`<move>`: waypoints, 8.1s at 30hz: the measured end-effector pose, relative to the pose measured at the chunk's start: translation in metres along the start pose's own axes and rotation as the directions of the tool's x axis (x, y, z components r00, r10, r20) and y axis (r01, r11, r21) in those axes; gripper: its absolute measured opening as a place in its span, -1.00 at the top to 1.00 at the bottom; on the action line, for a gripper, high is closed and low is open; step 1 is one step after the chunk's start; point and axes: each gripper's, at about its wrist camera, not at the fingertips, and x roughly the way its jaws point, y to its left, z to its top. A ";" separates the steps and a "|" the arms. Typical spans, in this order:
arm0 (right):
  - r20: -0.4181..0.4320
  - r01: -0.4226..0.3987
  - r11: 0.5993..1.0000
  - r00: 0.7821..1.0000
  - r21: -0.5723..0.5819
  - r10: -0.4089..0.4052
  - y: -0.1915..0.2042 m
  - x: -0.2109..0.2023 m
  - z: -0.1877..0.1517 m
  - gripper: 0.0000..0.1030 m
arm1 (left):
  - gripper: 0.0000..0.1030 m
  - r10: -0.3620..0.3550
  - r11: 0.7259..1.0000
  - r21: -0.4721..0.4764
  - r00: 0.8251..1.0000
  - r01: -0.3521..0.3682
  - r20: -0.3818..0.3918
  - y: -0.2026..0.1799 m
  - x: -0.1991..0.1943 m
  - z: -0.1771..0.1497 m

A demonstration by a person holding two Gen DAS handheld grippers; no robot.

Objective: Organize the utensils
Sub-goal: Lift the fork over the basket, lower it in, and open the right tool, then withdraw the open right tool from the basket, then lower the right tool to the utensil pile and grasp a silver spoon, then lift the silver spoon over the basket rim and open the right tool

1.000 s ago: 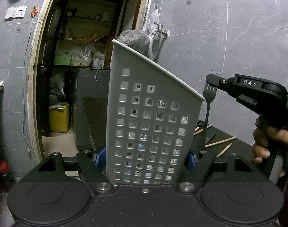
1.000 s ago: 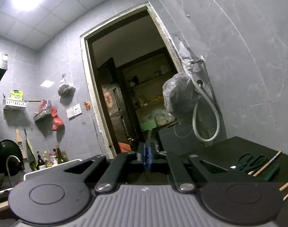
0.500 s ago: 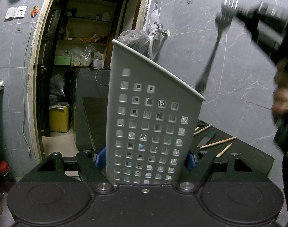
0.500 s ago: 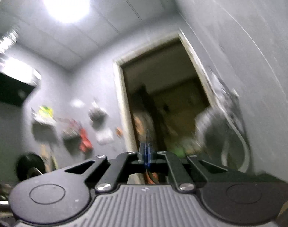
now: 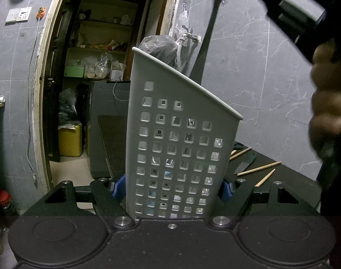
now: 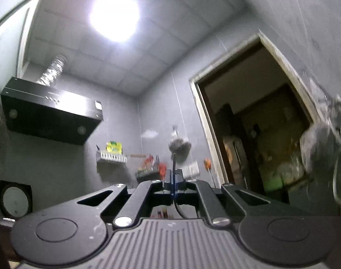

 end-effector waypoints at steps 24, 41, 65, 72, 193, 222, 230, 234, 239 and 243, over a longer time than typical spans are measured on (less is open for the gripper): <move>-0.193 0.122 0.979 0.977 0.165 -0.089 -0.040 0.002 -0.044 0.92 | -0.51 0.000 1.000 0.000 1.000 0.000 0.000 0.000 0.000 0.000; -0.255 0.208 0.938 0.957 0.279 -0.136 -0.058 0.007 -0.053 0.90 | -0.51 0.001 1.000 0.000 1.000 -0.001 0.000 0.000 0.000 0.000; -0.257 0.230 0.970 0.945 0.081 -0.202 -0.031 0.002 -0.047 0.05 | -0.51 0.000 1.000 0.000 1.000 0.000 0.000 0.000 0.000 0.000; -0.205 0.225 0.974 0.954 -0.002 -0.221 -0.020 -0.006 -0.040 -0.42 | -0.51 0.001 1.000 0.000 1.000 -0.001 0.000 -0.001 0.000 0.000; -0.567 0.552 0.812 0.737 0.189 -0.369 -0.134 -0.010 -0.046 0.93 | -0.53 0.008 0.999 -0.038 1.000 -0.008 -0.003 0.002 0.004 -0.002; -0.339 0.177 0.982 0.929 0.064 -0.145 -0.005 -0.007 0.051 0.93 | -0.53 0.009 0.999 -0.040 1.000 -0.009 -0.003 0.002 0.004 -0.001; -0.435 0.123 0.987 0.898 0.108 -0.065 0.001 -0.001 0.048 0.93 | -0.53 0.008 0.999 -0.040 1.000 -0.009 -0.003 0.002 0.004 -0.001; -0.480 0.093 0.992 0.876 0.091 -0.038 0.008 0.003 0.043 0.93 | -0.53 0.009 0.999 -0.040 1.000 -0.009 -0.003 0.002 0.003 -0.001; -0.524 0.111 0.988 0.851 0.103 -0.041 0.005 0.008 0.038 0.93 | -0.53 0.008 0.999 -0.040 1.000 -0.008 -0.003 0.002 0.003 -0.001; -0.547 0.136 0.983 0.836 0.125 -0.047 -0.003 0.013 0.034 0.92 | -0.53 0.008 0.999 -0.040 1.000 -0.008 -0.003 0.002 0.003 -0.001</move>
